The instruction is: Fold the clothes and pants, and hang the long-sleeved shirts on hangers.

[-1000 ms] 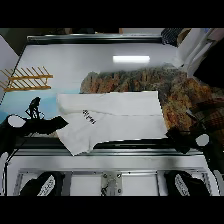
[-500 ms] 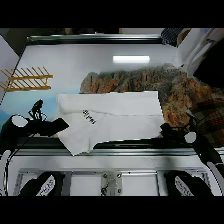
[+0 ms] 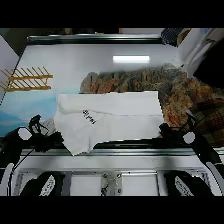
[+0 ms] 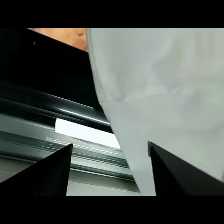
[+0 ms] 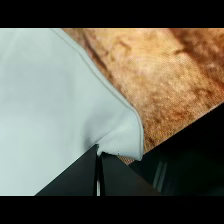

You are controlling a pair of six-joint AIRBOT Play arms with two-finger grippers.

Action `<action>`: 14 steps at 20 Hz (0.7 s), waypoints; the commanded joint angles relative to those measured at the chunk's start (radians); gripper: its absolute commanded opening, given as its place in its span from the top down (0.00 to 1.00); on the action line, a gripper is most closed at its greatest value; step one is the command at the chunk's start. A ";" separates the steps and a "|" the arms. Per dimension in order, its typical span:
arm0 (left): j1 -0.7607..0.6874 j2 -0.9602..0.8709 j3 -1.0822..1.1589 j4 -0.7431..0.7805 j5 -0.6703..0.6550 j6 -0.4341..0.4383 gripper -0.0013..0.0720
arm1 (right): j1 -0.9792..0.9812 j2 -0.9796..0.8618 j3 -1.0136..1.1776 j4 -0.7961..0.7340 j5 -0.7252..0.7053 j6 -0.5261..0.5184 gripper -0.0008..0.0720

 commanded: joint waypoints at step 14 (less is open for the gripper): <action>-0.210 -0.229 -0.009 -0.203 0.079 0.010 0.92 | -0.001 0.003 0.029 -0.003 0.035 -0.026 0.98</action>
